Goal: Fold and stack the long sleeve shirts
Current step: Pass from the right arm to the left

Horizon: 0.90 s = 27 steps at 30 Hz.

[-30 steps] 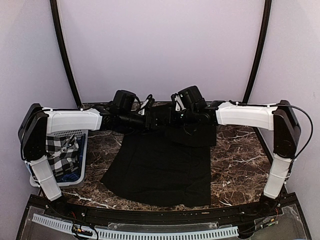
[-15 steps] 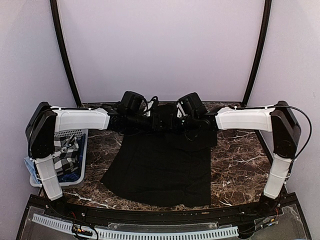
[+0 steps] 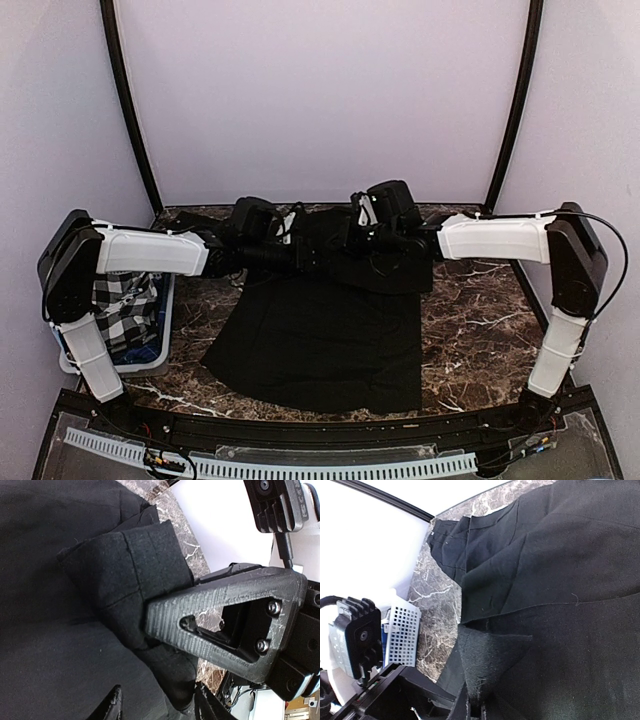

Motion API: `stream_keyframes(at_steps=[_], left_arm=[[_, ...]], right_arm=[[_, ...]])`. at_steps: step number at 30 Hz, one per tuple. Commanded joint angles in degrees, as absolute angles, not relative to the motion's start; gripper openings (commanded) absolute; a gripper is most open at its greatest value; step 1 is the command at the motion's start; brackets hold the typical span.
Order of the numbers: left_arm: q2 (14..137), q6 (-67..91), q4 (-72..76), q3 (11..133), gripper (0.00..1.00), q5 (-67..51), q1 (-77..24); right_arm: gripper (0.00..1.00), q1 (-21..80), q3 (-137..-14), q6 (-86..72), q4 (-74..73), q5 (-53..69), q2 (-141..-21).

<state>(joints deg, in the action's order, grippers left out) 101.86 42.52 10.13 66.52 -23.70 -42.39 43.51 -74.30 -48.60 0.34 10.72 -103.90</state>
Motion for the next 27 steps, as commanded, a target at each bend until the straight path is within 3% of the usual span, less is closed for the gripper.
stream_keyframes(at_steps=[1,9,15,19,22,25,27], left_arm=[[99.83,43.63,12.55,65.65,0.47,-23.58,-42.69],[103.16,44.23,11.76,69.54,0.46,-23.38,-42.69],[104.4,44.9,11.12,71.66,0.37,-22.41,-42.64],[104.59,44.83,10.66,71.9,0.11,-21.2,-42.56],[104.39,44.69,10.3,71.93,0.01,-20.37,-42.45],[103.72,44.27,9.47,71.83,0.0,-18.78,-42.04],[103.12,43.88,8.9,71.7,0.0,-17.68,-41.52]], right_arm=[[0.0,42.98,-73.79,-49.7,4.72,12.62,-101.96],[0.0,43.91,-75.63,-49.58,4.34,14.66,-103.66],[0.0,44.2,-74.76,-49.31,3.48,13.51,-102.79],[0.0,44.21,-74.4,-48.85,2.78,13.05,-102.17],[0.0,44.2,-74.13,-48.24,2.1,12.62,-101.61],[0.21,44.13,-73.58,-47.46,0.38,11.02,-100.53],[0.39,44.12,-73.41,-46.55,-1.18,9.71,-99.52]])
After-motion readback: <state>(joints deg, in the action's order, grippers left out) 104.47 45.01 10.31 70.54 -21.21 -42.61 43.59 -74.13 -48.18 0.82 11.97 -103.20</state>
